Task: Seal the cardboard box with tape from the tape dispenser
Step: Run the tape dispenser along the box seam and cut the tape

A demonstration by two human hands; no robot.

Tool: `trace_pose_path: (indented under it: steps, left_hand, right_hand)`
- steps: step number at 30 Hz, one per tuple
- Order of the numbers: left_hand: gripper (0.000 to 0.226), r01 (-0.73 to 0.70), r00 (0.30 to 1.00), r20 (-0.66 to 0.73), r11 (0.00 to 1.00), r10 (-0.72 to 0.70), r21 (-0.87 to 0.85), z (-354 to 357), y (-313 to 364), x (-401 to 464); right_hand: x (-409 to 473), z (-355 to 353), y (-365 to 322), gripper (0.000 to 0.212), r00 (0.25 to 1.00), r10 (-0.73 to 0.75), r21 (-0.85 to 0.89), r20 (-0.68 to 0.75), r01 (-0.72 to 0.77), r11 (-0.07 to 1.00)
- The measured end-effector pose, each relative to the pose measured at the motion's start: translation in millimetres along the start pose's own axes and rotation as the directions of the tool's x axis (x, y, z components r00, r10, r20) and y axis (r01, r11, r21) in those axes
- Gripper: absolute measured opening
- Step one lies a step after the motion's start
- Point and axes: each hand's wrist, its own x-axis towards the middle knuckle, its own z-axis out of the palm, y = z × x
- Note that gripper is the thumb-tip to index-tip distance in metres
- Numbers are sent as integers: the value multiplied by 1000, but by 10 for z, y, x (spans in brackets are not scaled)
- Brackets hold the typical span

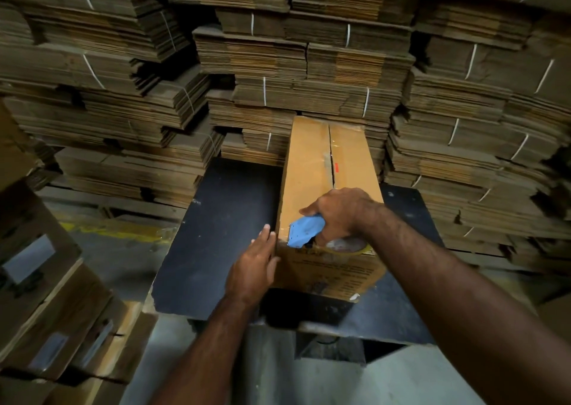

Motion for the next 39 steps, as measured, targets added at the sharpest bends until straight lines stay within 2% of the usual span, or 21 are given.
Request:
trace_pose_path:
  steps: [3, 5, 9, 12, 16, 19, 22, 27, 30, 33, 37, 39]
  left_hand:
    - [83, -112, 992, -54, 994, 111, -10, 14, 62, -26]
    - [84, -131, 987, -91, 991, 130, 2, 26, 170, 70]
    - [66, -133, 981, -139, 990, 138, 48, 35, 234, 205]
    - [61, -103, 980, -160, 991, 116, 89, 43, 219, 206]
    - [57, -123, 978, -150, 980, 147, 160, 7, 260, 207]
    - [38, -135, 973, -153, 961, 175, 241, -33, 264, 225]
    - [48, -117, 973, -154, 940, 174, 321, -34, 293, 210]
    - [43, -108, 954, -220, 916, 205, 386, -69, 382, 185]
    - [45, -108, 960, -187, 892, 208, 440, -99, 392, 215]
    - [44, -111, 975, -136, 913, 177, 393, -30, 464, 229]
    - [59, -179, 975, -56, 913, 214, 367, 203, 663, 208]
    - [55, -170, 976, -69, 921, 206, 351, 299, 653, 193]
  right_hand:
    - [23, 13, 22, 78, 1000, -9, -3, -7, 9, 1000]
    - [32, -9, 39, 78, 1000, -23, 19, -2, 23, 1000]
    - [31, -1, 66, 76, 998, -58, -3, -17, 58, 998]
    - [25, -5, 96, 74, 994, -105, -17, -41, 104, 994]
    - [-49, 24, 258, 73, 985, -169, 65, -30, 170, 983]
    - [-149, 37, 529, 75, 978, -206, 101, -11, 206, 973]
    - [-258, 132, 825, 77, 978, -208, 91, 3, 206, 974]
    - [-286, 235, 778, 76, 983, -182, 95, 19, 180, 979]
    - [-236, 148, 624, 72, 979, -201, 20, 33, 200, 980]
    - [-198, 149, 605, 72, 981, -189, -10, 49, 190, 982]
    - [-177, 183, 636, 73, 982, -185, -17, 48, 186, 982]
    - [-180, 169, 613, 74, 982, -183, -22, 47, 184, 983]
